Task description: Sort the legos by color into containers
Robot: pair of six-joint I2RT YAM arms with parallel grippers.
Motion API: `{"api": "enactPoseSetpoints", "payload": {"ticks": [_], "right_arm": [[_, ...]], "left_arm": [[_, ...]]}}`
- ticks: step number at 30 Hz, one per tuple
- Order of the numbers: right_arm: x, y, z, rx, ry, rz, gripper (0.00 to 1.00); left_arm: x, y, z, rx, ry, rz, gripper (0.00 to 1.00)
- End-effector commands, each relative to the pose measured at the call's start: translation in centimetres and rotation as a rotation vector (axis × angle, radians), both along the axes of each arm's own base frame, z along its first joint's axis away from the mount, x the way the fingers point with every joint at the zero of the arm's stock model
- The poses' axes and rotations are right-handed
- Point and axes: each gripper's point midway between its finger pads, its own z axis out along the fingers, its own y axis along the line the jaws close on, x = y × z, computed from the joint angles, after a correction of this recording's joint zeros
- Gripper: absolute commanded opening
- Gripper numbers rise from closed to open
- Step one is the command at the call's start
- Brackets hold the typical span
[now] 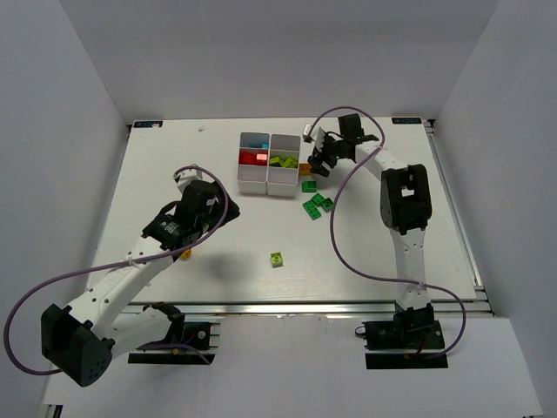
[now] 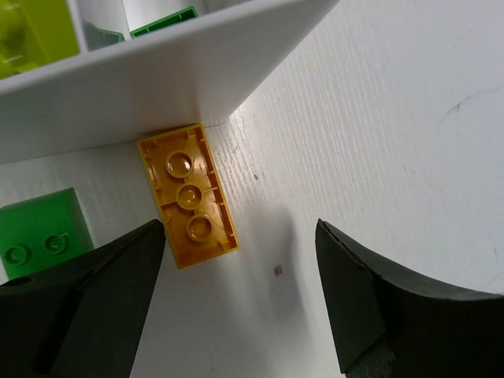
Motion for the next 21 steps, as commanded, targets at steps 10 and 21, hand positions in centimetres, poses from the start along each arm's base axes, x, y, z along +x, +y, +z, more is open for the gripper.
{"api": "enactPoseSetpoints", "payload": {"ticks": [10, 21], "right_arm": [[1.1, 0.6, -0.1, -0.004, -0.029, 0.043, 0.77], [-0.3, 0.6, -1.2, -0.009, 0.002, 0.094, 0.65]], "left_arm": [[0.2, 0.9, 1.5, 0.006, -0.039, 0.040, 0.84], [0.5, 0.4, 1.1, 0.002, -0.027, 0.028, 0.84]]}}
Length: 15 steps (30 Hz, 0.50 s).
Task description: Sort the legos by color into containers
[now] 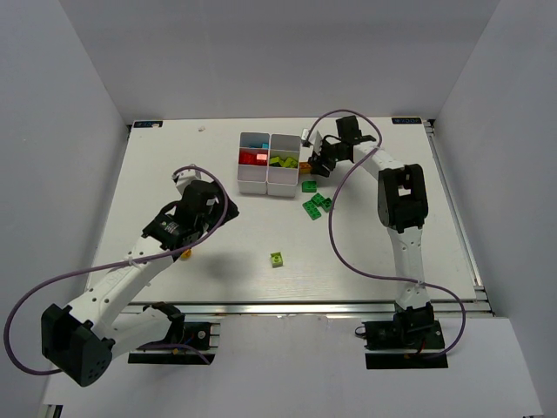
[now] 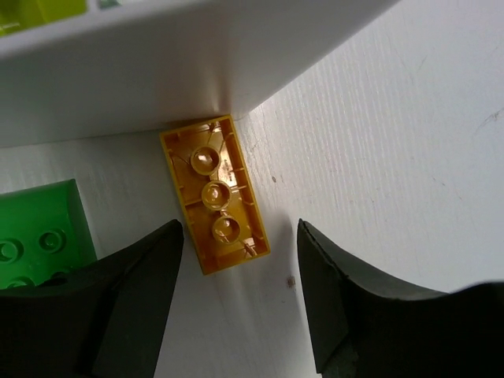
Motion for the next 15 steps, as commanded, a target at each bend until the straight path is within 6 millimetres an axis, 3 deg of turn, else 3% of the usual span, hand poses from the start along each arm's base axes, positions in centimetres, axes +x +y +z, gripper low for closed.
{"api": "enactPoseSetpoints", "payload": {"ticks": [1, 3, 10, 13, 15], "right_arm": [[-0.4, 0.5, 0.4, 0.021, -0.003, 0.042, 0.62], [-0.6, 0.5, 0.7, 0.026, -0.005, 0.047, 0.58], [-1.9, -0.1, 1.9, 0.056, -0.008, 0.048, 0.30], [-2.2, -0.6, 3.1, 0.070, -0.023, 0.038, 0.25], [-2.9, -1.0, 2.9, 0.072, -0.009, 0.035, 0.24]], "left_arm": [[0.4, -0.1, 1.0, -0.011, -0.019, 0.002, 0.84], [0.4, -0.2, 1.0, -0.016, -0.018, -0.002, 0.84], [0.3, -0.9, 0.5, -0.047, -0.013, -0.020, 0.84], [0.3, -1.4, 0.2, -0.060, -0.005, -0.041, 0.84], [0.3, -1.6, 0.0, -0.063, 0.000, -0.049, 0.84]]}}
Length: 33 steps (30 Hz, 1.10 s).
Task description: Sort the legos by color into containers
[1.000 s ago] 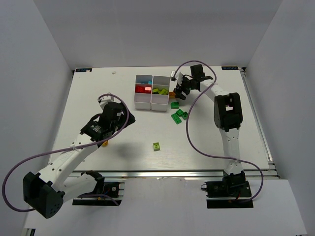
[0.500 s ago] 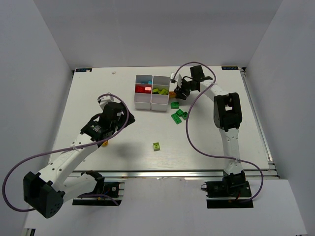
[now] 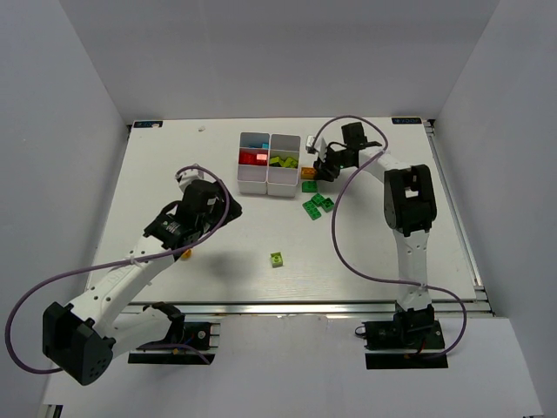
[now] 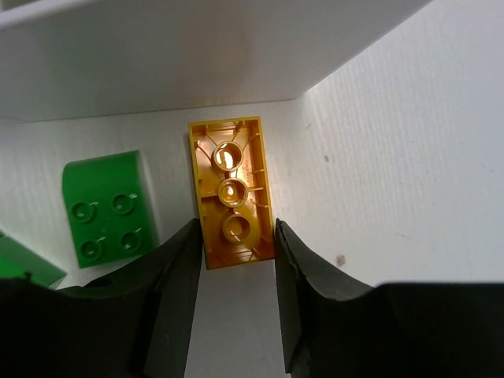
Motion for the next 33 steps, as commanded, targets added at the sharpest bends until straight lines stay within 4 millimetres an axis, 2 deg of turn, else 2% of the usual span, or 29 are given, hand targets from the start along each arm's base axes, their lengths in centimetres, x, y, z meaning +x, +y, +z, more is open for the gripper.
{"api": "enactPoseSetpoints", "payload": {"ticks": [1, 3, 5, 7, 8, 12, 13, 19, 22, 23, 25, 26, 27, 29, 30, 33], "right_arm": [[-0.3, -0.4, 3.8, 0.043, -0.051, 0.000, 0.23], [-1.0, -0.8, 3.6, 0.040, -0.041, -0.004, 0.21], [-1.2, -1.1, 4.8, 0.047, -0.055, -0.015, 0.20], [-2.1, -1.4, 4.6, 0.048, -0.039, -0.023, 0.19], [-2.3, -1.6, 5.9, 0.058, -0.053, -0.033, 0.19], [-3.6, -1.8, 8.0, 0.084, -0.068, -0.042, 0.17], [-4.0, -1.8, 9.0, 0.093, -0.077, -0.043, 0.16], [-6.2, -0.5, 13.7, 0.151, -0.096, -0.033, 0.14], [-8.0, 1.7, 15.2, 0.162, -0.103, 0.013, 0.13], [-8.9, 3.1, 15.5, 0.165, -0.101, 0.040, 0.13], [-9.6, 4.5, 16.1, 0.177, -0.083, 0.042, 0.13], [-10.2, 6.0, 16.5, 0.186, -0.081, 0.060, 0.13], [-10.1, 6.7, 17.2, 0.188, -0.089, 0.049, 0.13], [-10.6, 8.9, 17.1, 0.194, -0.056, 0.048, 0.13], [-10.1, 9.6, 17.8, 0.194, -0.078, 0.030, 0.13], [-10.1, 12.2, 17.2, 0.183, -0.072, 0.015, 0.12]], "left_arm": [[0.1, -0.6, -0.1, -0.028, 0.002, -0.021, 0.84], [0.0, -0.7, -0.2, -0.029, 0.003, -0.025, 0.84], [-0.1, -0.6, -0.3, -0.030, 0.003, -0.023, 0.84], [-0.2, -0.5, -0.3, -0.033, -0.003, -0.018, 0.84], [-0.2, -0.4, -0.3, -0.034, -0.006, -0.013, 0.84], [-0.4, 0.1, -0.2, -0.034, -0.016, 0.002, 0.84], [-0.5, 0.2, -0.3, -0.032, -0.017, 0.004, 0.84], [-0.7, 1.0, -0.4, -0.016, -0.031, 0.026, 0.84], [-0.9, 1.5, -0.6, -0.003, -0.038, 0.038, 0.84], [-0.9, 1.6, -0.6, 0.000, -0.039, 0.041, 0.85], [-1.0, 1.9, -0.5, 0.006, -0.048, 0.050, 0.85], [-1.0, 2.0, -0.6, 0.011, -0.047, 0.053, 0.85], [-1.1, 2.1, -0.4, 0.009, -0.054, 0.055, 0.85], [-1.2, 2.5, -0.3, 0.016, -0.060, 0.069, 0.85], [-1.3, 2.7, -0.1, 0.014, -0.070, 0.074, 0.85], [-1.4, 3.3, 0.2, 0.019, -0.085, 0.094, 0.85]]}}
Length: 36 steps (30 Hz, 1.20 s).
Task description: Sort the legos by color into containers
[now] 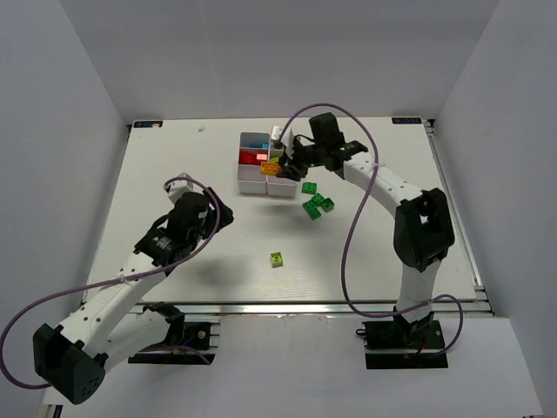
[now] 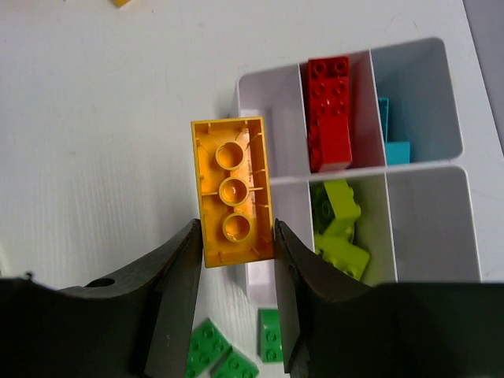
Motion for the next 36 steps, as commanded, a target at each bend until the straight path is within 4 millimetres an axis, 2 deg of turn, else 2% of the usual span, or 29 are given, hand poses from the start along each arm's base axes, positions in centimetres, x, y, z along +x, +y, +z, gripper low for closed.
{"api": "enactPoseSetpoints", "payload": {"ticks": [1, 4, 6, 7, 20, 28, 36], "right_arm": [[2.0, 2.5, 1.8, 0.027, -0.035, -0.076, 0.12], [2.3, 5.0, 1.5, 0.020, -0.060, -0.098, 0.12], [3.1, 5.7, 0.6, 0.004, -0.069, -0.133, 0.12], [3.3, 6.3, 0.8, 0.007, -0.080, -0.144, 0.12], [5.3, 8.6, -1.8, -0.029, -0.114, -0.253, 0.14], [5.0, 8.7, -3.3, -0.062, -0.107, -0.238, 0.28], [4.8, 8.4, -4.0, -0.080, -0.104, -0.237, 0.58]], "left_arm": [[-0.2, 1.4, 0.9, 0.008, -0.042, 0.050, 0.86], [-0.5, 1.9, 1.1, 0.003, -0.054, 0.069, 0.86], [-0.7, 2.3, 1.1, 0.005, -0.054, 0.081, 0.86], [-1.0, 2.4, 1.1, -0.002, -0.055, 0.087, 0.86], [-2.1, 3.7, 1.5, -0.017, -0.072, 0.137, 0.86], [-2.3, 3.8, 1.3, -0.031, -0.073, 0.144, 0.86], [-2.3, 3.8, 1.2, -0.030, -0.072, 0.146, 0.86]]}}
